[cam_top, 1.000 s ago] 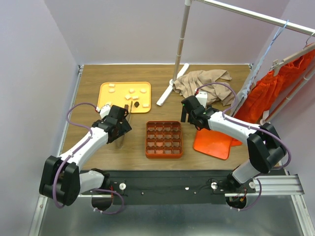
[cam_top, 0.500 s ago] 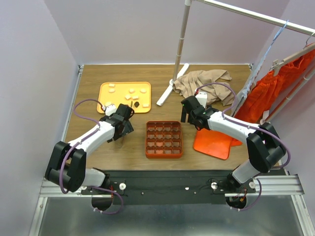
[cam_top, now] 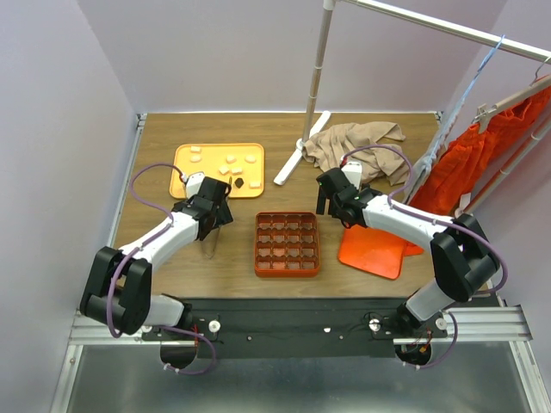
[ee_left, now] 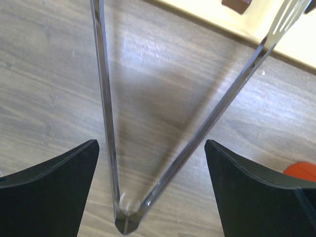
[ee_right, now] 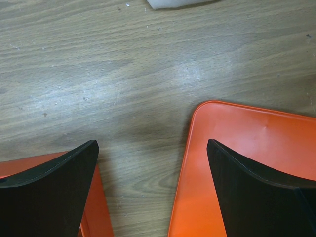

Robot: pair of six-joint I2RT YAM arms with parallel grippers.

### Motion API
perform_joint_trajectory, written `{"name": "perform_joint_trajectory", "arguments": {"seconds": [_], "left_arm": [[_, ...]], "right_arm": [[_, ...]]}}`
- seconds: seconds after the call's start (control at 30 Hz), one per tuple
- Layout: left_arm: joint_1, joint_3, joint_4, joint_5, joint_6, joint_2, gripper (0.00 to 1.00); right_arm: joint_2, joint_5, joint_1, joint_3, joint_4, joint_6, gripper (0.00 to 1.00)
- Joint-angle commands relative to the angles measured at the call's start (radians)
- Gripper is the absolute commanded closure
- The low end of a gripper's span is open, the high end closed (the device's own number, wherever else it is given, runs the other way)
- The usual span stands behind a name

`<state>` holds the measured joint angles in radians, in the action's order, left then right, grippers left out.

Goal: Pack the chocolate

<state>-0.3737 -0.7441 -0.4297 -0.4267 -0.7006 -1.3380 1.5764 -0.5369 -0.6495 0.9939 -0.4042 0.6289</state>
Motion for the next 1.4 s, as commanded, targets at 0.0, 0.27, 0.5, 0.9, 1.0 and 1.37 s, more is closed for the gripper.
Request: {"name": "perform_joint_trajectory", "arguments": {"seconds": [0.0,0.27,0.5,0.9,1.0,1.37], "left_arm": [[0.022,0.015,0.077,0.019,0.069,-0.035,0.02],[0.044,0.025,0.095,0.045,0.079,-0.058,0.02],[0.044,0.017,0.106,0.062,0.102,-0.052,0.02],[0.044,-0.024,0.138,0.039,0.127,-0.161,0.02],[0.044,-0.029,0.146,0.019,0.128,-0.174,0.02],[0.044,-0.017,0.158,0.02,0.124,-0.155,0.14]], "right_arm": [[0.013,-0.009,-0.004,0.012,0.004,0.009,0.0],[0.011,-0.014,-0.004,0.009,0.004,0.006,0.0],[0.011,-0.011,-0.004,0.017,0.004,0.006,0.0],[0.013,-0.012,-0.006,0.018,0.004,-0.001,0.0],[0.017,-0.012,-0.004,0.017,0.004,-0.001,0.0],[0.027,-0.008,-0.004,0.019,0.004,-0.001,0.0]]}}
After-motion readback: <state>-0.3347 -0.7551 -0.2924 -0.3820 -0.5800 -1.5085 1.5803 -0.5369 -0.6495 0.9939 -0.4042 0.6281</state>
